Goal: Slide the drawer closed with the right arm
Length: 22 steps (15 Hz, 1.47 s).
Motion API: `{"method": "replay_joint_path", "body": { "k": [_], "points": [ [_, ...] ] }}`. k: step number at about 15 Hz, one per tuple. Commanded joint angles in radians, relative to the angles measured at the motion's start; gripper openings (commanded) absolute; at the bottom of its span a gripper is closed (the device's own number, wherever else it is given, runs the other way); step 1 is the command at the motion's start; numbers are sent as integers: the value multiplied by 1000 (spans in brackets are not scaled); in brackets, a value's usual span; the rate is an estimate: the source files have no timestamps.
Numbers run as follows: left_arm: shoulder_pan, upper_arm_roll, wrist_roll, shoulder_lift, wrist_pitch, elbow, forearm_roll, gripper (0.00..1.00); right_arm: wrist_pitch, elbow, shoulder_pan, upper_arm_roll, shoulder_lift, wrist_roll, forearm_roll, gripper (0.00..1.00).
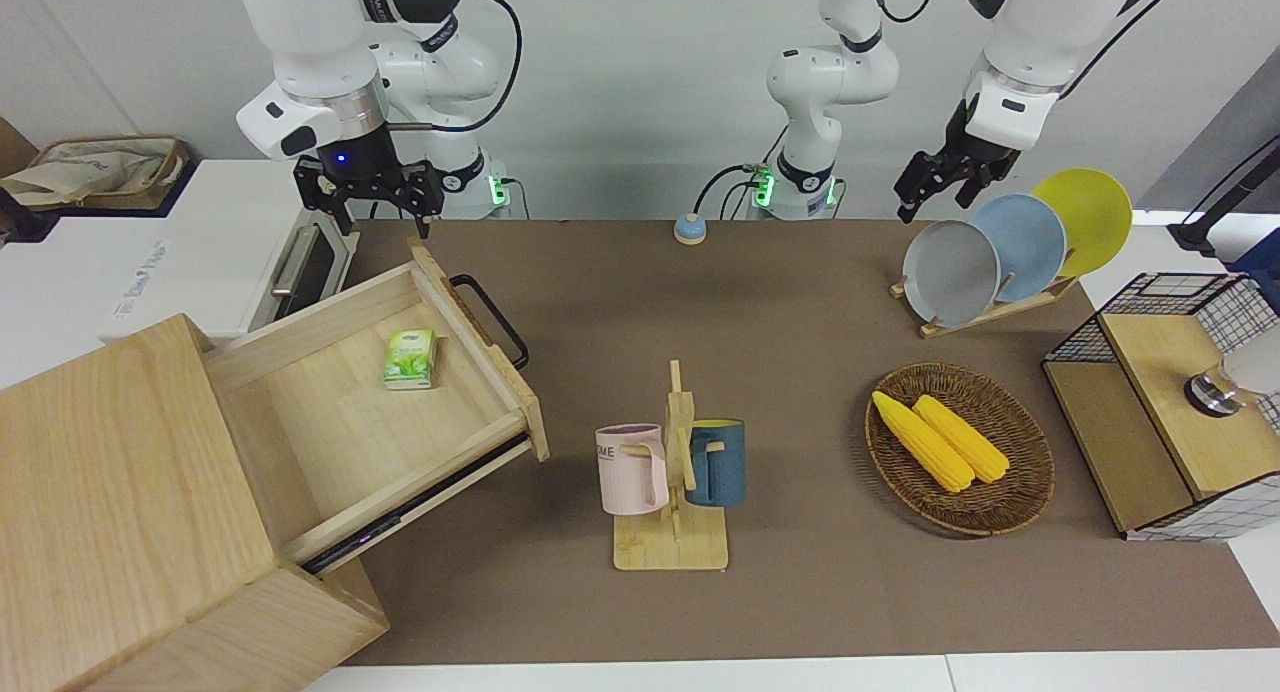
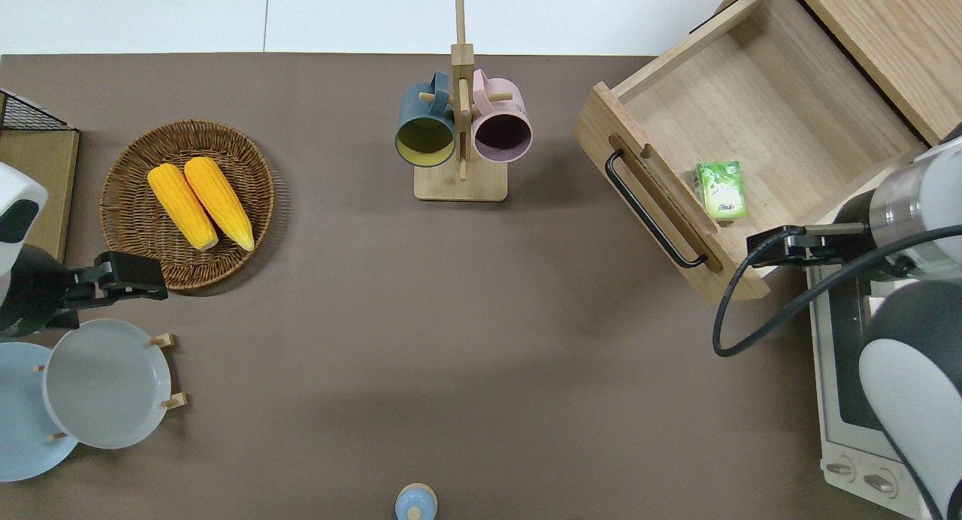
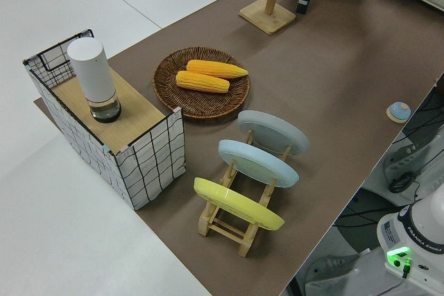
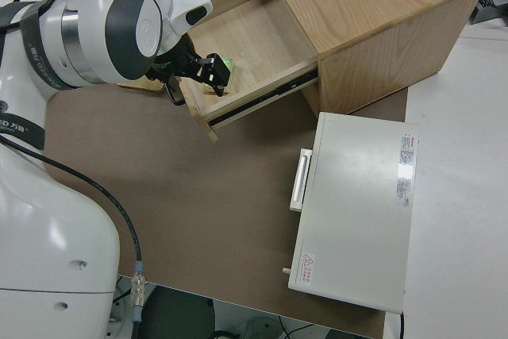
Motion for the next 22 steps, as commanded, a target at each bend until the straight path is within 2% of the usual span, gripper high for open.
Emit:
{"method": "replay_joint_path", "body": {
  "k": [1, 4, 7, 10, 12, 22],
  "points": [
    [-1, 4, 9, -8, -17, 4, -1, 993, 9, 20, 1, -10, 16, -17, 7, 992],
    [-1, 4, 9, -8, -15, 4, -1, 993, 10, 21, 1, -8, 19, -15, 6, 992],
    [-1, 4, 9, -8, -17, 4, -1, 993, 6, 47, 4, 0, 36, -15, 4, 992],
    [-1, 4, 9, -8, -15, 4, -1, 993, 6, 49, 4, 4, 36, -15, 4, 992],
    [-1, 4, 9, -8, -17, 4, -1, 993, 1, 64, 4, 7, 38, -17, -5, 992],
    [-1, 4, 9, -8, -17, 4, -1, 993, -4, 66, 5, 9, 38, -15, -10, 992]
  ]
}}
